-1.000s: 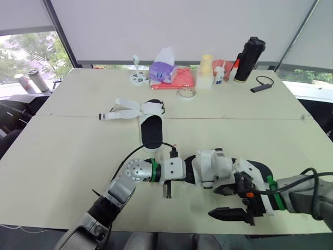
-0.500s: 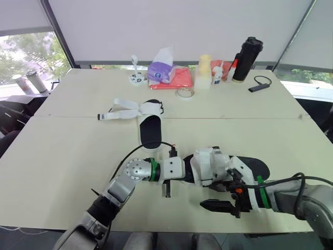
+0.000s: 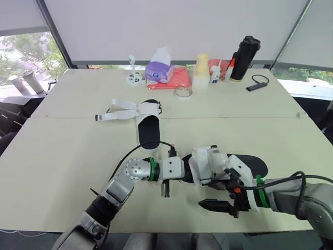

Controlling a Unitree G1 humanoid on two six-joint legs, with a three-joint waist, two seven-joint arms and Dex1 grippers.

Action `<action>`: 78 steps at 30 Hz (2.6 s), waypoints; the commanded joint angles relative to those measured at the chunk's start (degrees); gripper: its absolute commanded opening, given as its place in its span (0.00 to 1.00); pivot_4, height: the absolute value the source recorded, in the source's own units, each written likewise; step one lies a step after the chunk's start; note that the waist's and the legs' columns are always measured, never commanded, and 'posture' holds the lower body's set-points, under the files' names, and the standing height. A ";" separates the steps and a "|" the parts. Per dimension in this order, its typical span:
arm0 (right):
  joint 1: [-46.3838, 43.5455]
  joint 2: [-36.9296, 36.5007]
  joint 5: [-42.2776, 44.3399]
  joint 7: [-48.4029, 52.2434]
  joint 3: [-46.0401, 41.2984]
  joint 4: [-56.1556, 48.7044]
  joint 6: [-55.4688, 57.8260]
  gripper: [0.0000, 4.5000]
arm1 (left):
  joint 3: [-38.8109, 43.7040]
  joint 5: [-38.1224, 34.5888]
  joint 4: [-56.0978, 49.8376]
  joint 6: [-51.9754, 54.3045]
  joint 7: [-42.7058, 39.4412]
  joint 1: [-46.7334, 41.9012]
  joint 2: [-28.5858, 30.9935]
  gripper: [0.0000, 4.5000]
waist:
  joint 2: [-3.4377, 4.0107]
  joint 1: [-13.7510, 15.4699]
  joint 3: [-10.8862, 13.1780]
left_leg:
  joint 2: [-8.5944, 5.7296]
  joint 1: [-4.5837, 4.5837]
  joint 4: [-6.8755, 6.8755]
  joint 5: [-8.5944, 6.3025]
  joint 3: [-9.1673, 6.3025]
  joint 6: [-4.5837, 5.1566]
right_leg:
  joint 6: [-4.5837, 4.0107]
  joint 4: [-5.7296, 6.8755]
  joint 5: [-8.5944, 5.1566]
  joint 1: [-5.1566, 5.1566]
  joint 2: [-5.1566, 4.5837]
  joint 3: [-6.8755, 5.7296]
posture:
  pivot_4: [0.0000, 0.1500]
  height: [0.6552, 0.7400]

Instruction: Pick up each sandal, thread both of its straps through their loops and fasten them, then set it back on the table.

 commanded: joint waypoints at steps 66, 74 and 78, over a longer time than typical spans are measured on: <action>-1.05 0.46 4.50 -1.66 3.25 0.87 -4.62 0.99 | -2.68 2.92 5.24 0.82 -0.82 1.65 0.12 0.00 | 0.13 0.12 -0.45 | 0.71 0.00 -0.10 -0.27 0.27 -0.07 | -0.33 -0.36 0.21 -0.08 0.12 -0.69 | 1.00 0.88; -0.27 3.16 6.60 -4.43 1.13 3.52 -2.74 0.99 | -2.80 2.92 5.14 0.66 -0.78 1.78 0.18 0.00 | 0.13 0.09 -0.45 | 0.71 0.03 -0.08 -0.27 0.26 -0.08 | -0.32 -0.35 0.21 -0.04 0.14 -0.69 | 1.00 0.88; -0.27 4.31 7.74 -6.06 0.38 4.34 -1.62 0.94 | -2.84 2.93 5.17 0.57 -0.73 1.82 0.15 0.00 | 0.13 0.08 -0.45 | 0.71 0.05 -0.08 -0.27 0.25 -0.07 | -0.32 -0.34 0.21 -0.03 0.14 -0.69 | 1.00 0.88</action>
